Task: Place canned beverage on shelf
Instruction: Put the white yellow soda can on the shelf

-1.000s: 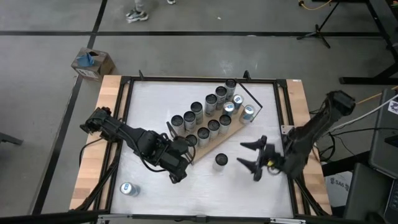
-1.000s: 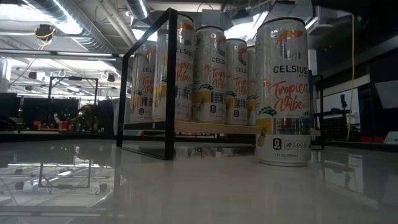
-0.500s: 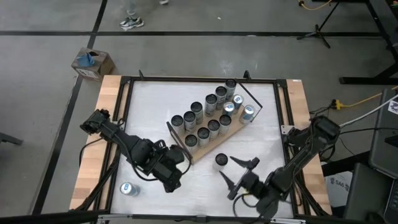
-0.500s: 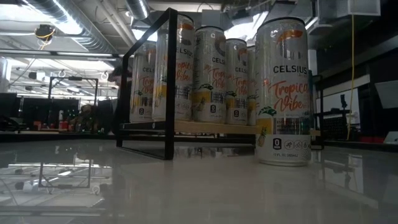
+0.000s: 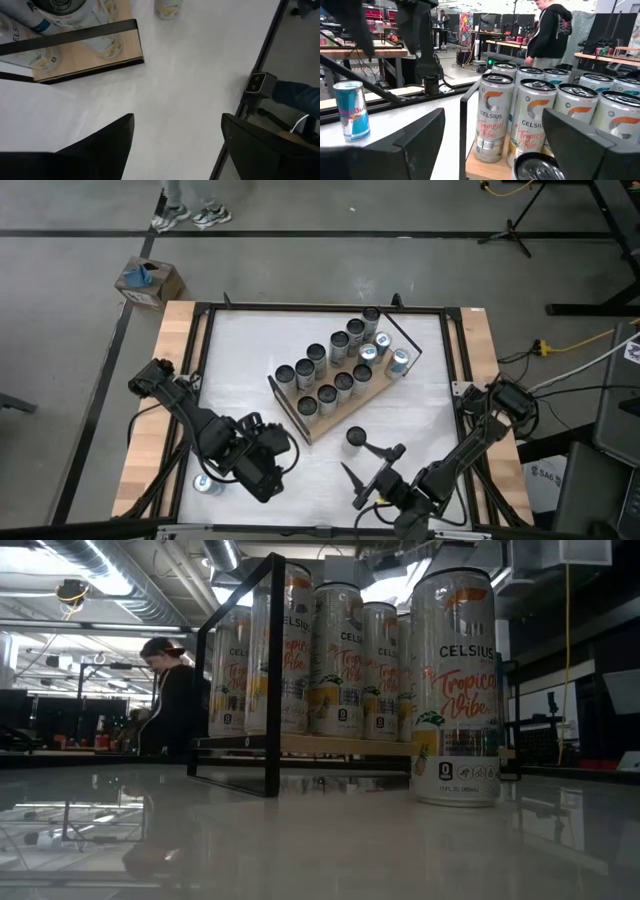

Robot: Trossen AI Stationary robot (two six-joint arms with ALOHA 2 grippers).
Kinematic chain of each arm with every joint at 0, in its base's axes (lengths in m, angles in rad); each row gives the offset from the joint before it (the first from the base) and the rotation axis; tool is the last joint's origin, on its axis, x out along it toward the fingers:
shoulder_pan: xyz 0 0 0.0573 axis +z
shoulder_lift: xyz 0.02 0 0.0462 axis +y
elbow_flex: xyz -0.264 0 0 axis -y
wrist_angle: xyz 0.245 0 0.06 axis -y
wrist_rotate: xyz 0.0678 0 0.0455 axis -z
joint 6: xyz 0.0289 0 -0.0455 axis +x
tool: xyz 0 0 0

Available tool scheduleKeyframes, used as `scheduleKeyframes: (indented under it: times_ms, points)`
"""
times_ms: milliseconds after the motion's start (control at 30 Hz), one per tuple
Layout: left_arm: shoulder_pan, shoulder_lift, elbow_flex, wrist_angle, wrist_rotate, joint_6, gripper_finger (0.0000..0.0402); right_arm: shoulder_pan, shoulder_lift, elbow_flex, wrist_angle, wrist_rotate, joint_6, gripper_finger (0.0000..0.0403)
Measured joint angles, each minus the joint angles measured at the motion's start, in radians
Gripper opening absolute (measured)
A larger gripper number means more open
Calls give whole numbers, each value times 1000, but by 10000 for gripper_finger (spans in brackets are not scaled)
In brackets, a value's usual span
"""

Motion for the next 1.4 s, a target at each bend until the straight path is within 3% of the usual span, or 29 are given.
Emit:
scheduleKeyframes:
  times_ms: [700, 1100, 1400]
  points:
    - [-5, 0, 0, 1, -1, 0, 289, -73, -1, 0, -97, 2, -1, 324]
    - [-5, 0, 0, 1, 0, 0, 289, -84, -126, -1, -119, -11, -8, 324]
    - [-5, 0, 0, 1, 0, 0, 289, -94, -298, -1, -201, -208, 6, 324]
